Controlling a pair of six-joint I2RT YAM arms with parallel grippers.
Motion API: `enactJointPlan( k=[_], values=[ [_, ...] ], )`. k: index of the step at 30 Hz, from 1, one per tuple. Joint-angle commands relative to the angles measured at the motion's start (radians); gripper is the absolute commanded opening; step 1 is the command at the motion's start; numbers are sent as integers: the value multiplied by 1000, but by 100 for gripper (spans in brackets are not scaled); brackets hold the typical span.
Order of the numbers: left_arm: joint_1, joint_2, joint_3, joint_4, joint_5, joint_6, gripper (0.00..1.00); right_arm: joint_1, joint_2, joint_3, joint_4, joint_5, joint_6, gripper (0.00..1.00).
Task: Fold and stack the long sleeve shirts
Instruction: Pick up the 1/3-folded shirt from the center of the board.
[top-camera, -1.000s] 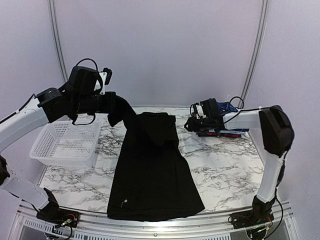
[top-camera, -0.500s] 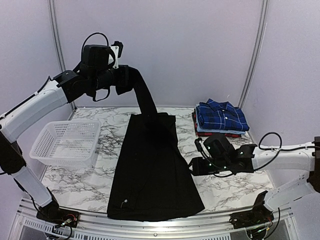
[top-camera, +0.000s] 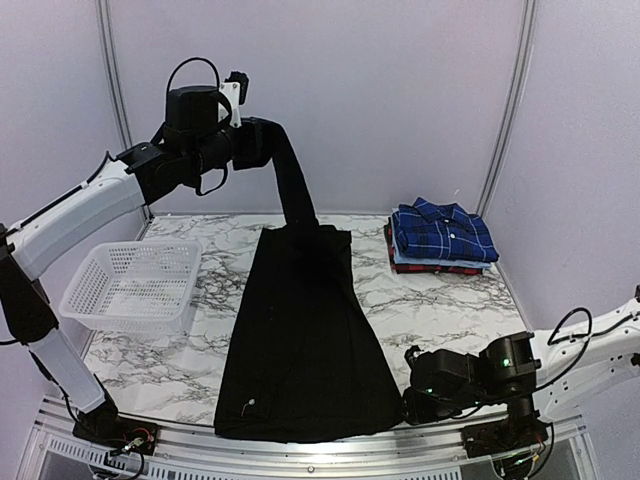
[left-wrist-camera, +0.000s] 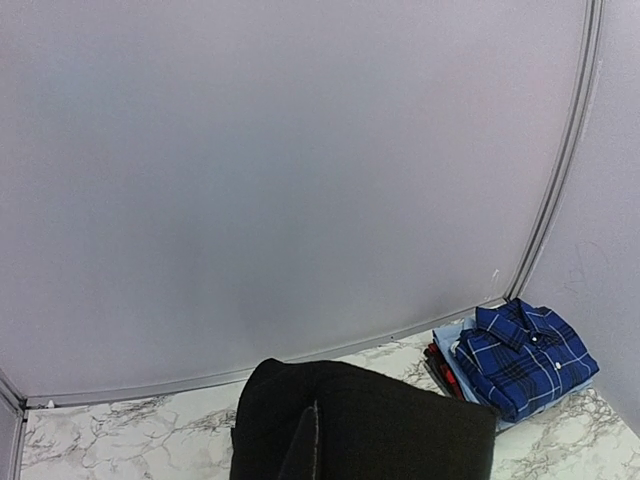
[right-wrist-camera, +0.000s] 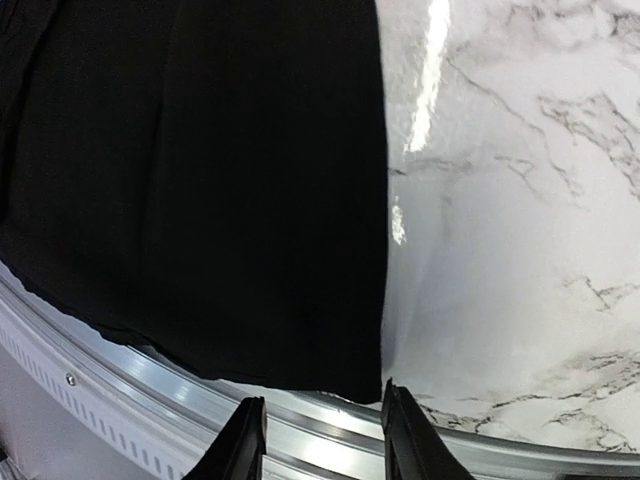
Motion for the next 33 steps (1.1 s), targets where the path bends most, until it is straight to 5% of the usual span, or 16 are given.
enactJointPlan(
  k=[1,13,19,33],
  values=[
    [5,5,34,85,32,8,0,29,2,-21,-32,46,130,35],
    [5,0,35,95,36,22,0,28,102,-32,87,95,114,27],
    [6,7,52,104,27,31,0,30,113,52,34,97,54,0],
    [19,35,95,248,6,132,0,69,371,407,166,-101,-320,0]
  ],
)
